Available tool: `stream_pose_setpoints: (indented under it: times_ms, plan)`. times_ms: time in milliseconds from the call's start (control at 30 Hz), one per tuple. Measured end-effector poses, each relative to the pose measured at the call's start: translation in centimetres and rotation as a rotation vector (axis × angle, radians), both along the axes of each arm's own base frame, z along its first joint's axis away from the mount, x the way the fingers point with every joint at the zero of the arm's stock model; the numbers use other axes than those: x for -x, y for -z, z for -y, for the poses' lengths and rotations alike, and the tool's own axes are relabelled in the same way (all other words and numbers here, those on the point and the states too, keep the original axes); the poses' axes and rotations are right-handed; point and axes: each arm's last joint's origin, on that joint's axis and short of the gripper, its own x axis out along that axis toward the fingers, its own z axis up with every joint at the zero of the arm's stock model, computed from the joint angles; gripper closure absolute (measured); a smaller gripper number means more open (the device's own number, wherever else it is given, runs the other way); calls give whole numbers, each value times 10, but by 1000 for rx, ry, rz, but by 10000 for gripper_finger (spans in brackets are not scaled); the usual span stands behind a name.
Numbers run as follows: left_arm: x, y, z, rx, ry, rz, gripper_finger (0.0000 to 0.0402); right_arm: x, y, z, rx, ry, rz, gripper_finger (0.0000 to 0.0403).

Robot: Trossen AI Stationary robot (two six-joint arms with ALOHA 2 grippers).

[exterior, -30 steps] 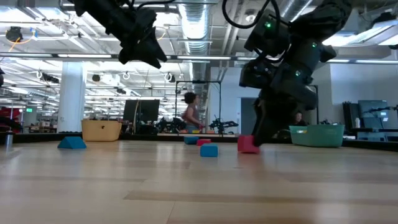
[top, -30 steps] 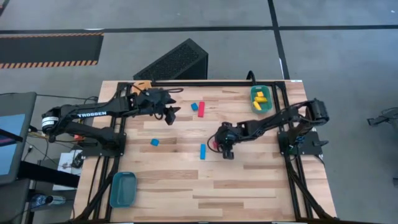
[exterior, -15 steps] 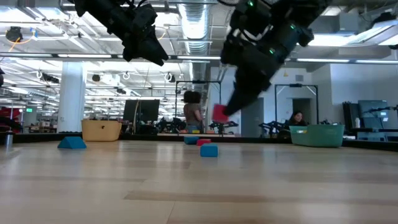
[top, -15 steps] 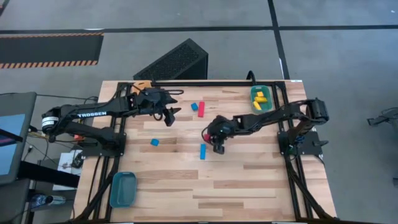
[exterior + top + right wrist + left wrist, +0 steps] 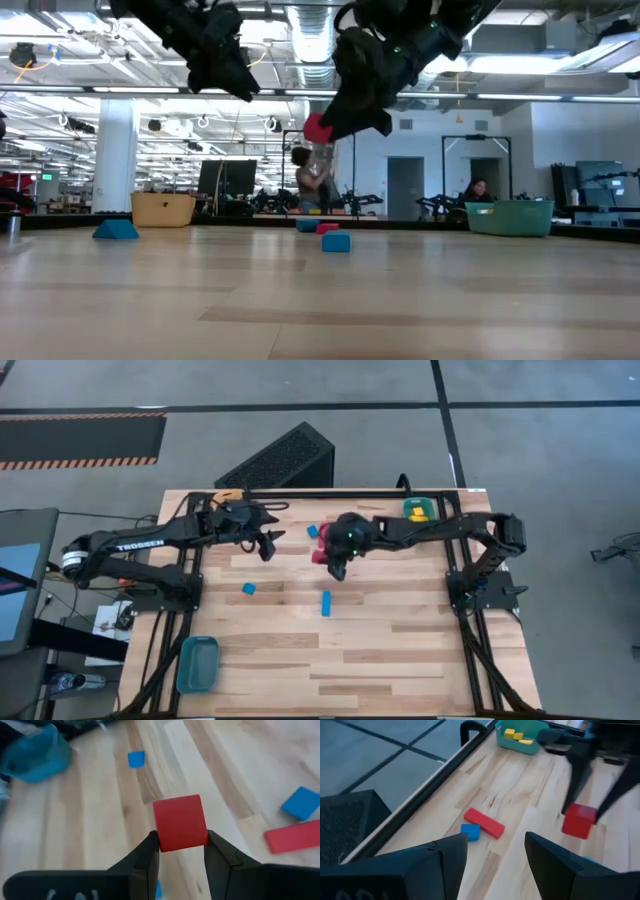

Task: Sort & place blocks by color
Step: Put the bottom red block into the orange bin

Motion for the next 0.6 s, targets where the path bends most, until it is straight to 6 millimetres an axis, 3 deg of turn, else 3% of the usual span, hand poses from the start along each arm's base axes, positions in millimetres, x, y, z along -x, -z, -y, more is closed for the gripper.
stream_pose_setpoints:
  times_ms: [133,333,600]
  plan:
    - [13,-14,4,-35,8,54,216,1,-5,19,-125,-1,74,278]
    - [31,-31,7,-108,-59,126,216,-6,-28,40,-244,47,328,278]
    - [43,-44,12,-207,9,163,209,-9,-47,48,-358,104,517,278]
